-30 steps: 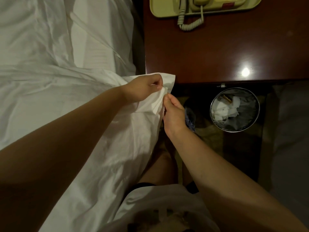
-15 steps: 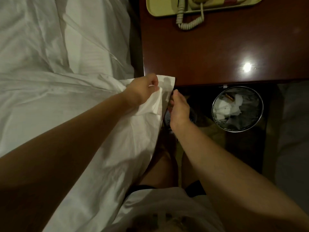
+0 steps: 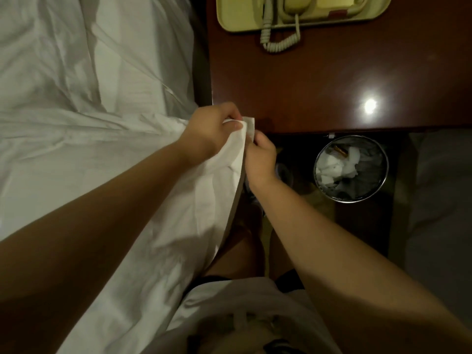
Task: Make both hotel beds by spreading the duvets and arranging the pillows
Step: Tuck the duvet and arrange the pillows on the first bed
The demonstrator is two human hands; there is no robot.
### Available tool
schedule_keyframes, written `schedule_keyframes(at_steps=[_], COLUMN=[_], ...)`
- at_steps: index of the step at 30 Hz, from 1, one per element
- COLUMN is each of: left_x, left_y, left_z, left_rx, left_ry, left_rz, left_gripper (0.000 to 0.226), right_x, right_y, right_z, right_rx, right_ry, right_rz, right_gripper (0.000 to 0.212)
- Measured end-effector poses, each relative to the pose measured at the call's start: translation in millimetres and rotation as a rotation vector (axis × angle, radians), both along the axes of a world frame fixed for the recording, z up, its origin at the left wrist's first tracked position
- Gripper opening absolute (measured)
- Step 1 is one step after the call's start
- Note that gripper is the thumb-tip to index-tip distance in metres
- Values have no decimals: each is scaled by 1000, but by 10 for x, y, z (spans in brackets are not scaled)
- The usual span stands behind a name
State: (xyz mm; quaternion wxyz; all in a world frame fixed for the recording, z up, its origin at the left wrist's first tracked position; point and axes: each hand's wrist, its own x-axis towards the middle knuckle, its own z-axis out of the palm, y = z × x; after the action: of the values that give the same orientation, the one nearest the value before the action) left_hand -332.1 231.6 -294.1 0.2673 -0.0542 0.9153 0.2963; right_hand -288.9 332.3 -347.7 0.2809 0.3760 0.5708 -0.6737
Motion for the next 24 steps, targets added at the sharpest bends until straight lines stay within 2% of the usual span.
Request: schedule_keyframes(at_steps=[11,16,19,22,24], left_x=[311,624,826,1040,1182], left_y=[-138,-178,-163,-76,-19], left_z=[826,1253,1539,1822,1979], left_rx=[147,319,382,418,424], left_ry=[53,35,85,155,169], left_rz=[-11,239,351,434,474], left_gripper=[13,11,11,18,6], right_x=[173,222,221,187,197], right_y=[196,189,236,311,336], right_z=[1036,1445,1716,2030,2228], right_rx=[-85,-94,-160,-299,-355], right_ry=[248,343,376,307,270], right_rz=[331,562,721,843,966], right_gripper=[25,19,21,20,15])
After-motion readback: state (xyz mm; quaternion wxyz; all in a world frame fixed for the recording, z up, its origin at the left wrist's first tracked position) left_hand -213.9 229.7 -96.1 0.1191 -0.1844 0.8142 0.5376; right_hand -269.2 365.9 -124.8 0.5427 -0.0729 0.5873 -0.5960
